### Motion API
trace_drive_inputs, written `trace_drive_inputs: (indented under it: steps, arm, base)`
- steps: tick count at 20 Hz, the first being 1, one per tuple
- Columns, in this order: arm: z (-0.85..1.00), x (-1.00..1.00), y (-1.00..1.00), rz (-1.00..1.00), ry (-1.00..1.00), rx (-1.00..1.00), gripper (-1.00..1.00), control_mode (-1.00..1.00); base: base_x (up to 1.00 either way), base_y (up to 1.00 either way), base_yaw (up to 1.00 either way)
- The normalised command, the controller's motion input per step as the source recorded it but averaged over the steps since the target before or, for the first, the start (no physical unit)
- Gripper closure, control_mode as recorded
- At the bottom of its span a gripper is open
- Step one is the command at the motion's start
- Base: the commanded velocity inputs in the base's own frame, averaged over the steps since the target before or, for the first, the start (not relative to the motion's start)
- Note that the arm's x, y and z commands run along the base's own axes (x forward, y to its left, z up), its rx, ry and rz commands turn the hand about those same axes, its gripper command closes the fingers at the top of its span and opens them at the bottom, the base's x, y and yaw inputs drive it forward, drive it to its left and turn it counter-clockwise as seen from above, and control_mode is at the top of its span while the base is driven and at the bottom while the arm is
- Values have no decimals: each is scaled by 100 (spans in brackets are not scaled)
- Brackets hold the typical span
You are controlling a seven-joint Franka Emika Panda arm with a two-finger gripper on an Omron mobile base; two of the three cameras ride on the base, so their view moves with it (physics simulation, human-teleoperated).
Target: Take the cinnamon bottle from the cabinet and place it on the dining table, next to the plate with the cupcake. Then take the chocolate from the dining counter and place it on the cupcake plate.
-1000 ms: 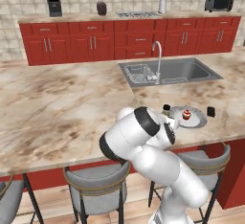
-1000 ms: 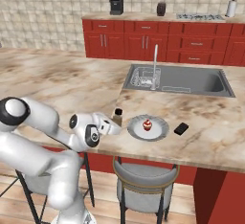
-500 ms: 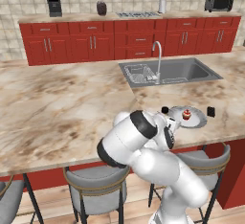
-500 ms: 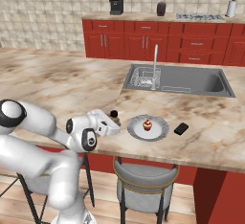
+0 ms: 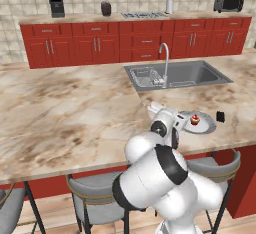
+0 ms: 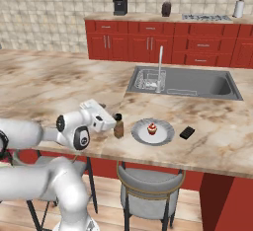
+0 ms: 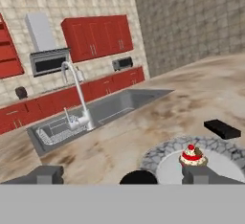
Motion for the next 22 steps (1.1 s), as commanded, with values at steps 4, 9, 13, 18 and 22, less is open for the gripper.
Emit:
trace_drive_inputs:
  steps: [4,9,13,18,22]
  arm:
    - [100,-53,15,-11,4,7,-100,-100]
    - [100,-43,0,-15,15,7,-100,-100]
    - [100,-21,0,-8,27,11,-100,-100]
    - [100,-3,-24,-10,34,13,-100,-100]
    - [26,4,-97,-19,55,2,-100,-100]
  base:
    - [0,0,0]
    - [0,0,0]
    - [0,0,0]
    - [0,0,0]
    - [0,0,0]
